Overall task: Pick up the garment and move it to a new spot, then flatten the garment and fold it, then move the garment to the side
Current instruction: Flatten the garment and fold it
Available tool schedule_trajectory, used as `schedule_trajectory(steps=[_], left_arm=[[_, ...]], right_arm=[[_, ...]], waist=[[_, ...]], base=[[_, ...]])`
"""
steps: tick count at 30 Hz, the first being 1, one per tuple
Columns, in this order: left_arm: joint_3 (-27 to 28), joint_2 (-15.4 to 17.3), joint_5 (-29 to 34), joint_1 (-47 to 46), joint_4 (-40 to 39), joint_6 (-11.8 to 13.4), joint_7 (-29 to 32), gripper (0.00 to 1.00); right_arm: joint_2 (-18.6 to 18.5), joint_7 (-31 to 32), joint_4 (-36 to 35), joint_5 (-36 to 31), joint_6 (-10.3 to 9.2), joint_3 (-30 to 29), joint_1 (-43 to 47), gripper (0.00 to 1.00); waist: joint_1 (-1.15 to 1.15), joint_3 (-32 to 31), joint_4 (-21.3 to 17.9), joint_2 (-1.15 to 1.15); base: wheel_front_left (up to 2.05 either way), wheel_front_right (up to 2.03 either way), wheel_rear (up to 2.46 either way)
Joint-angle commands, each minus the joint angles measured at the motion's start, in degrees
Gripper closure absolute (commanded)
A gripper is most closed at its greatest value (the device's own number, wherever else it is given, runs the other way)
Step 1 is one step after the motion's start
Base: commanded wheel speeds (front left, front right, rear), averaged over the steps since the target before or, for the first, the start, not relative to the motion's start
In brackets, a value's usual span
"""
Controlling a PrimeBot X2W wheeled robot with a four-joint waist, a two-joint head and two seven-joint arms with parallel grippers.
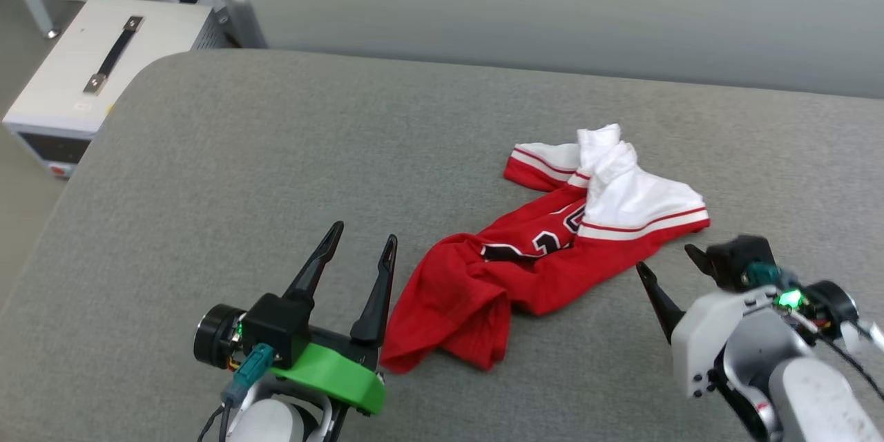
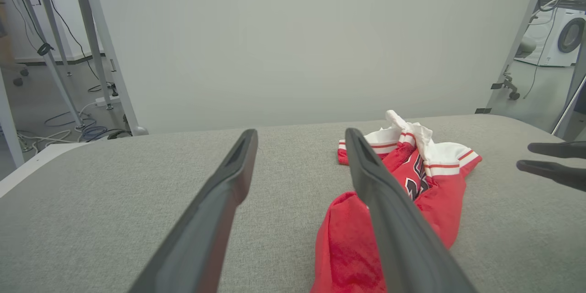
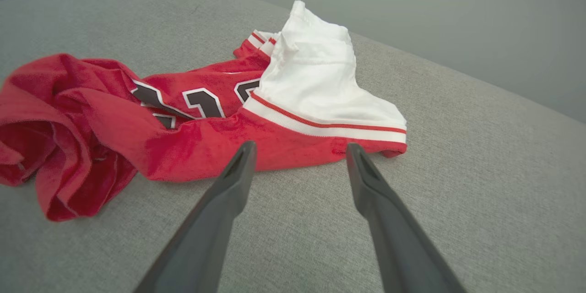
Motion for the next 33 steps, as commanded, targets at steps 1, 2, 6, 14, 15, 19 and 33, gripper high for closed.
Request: schedule_trajectory(steps=[1,2,6,14,15,19,33], left_arm=[[0.50,-0.55,0.80,-1.08,0.33,-0.49,-0.33,0.00],[0.64,-0.80,0.93,-1.26,0.40,-0.63,-0.33,0.00],[1.29,-1.84,1.26,-2.03,0.75,-1.18,-0.33,0.00],[1.24,-3.33,1.67,-3.74,1.41,-1.78,-0.34,0.00],[1.21,-3.43,1.72,-3.87,1.48,-1.81,-0.34,0.00],[1.19,-3.83,1.83,-4.38,1.59,-1.92,-0.34,0.00],[1.45,-4.06,2.50,-4.13,2.52,-2.03,-0.34,0.00]], right_arm=[[-1.70,3.98,0.26,2.12,-0.05,1.46,-2.38,0.00],[-2.65,6.72,0.36,3.53,-0.05,2.15,-3.60,0.00],[-6.64,19.59,1.47,7.79,-0.05,4.59,-9.16,0.00],[-10.73,30.90,3.59,10.98,-0.05,7.68,-17.26,0.00],[-11.11,31.26,4.03,11.02,-0.05,8.19,-17.84,0.00],[-12.15,31.49,6.32,10.69,-0.05,10.10,-19.90,0.00],[-12.54,24.85,12.11,10.31,-0.05,11.75,-19.44,1.00]], waist=[[0.00,2.29,2.57,0.00],[0.00,2.72,3.12,0.00],[0.00,4.89,5.60,0.00],[0.00,8.68,10.28,0.00],[0.00,8.98,10.70,0.00],[0.00,10.14,12.22,0.00],[0.00,8.59,10.76,0.00]], base=[[0.00,0.00,0.00],[0.00,0.00,0.00],[0.00,0.00,0.00],[0.00,0.00,0.00],[0.00,0.00,0.00],[0.00,0.00,0.00],[0.00,0.00,0.00]])
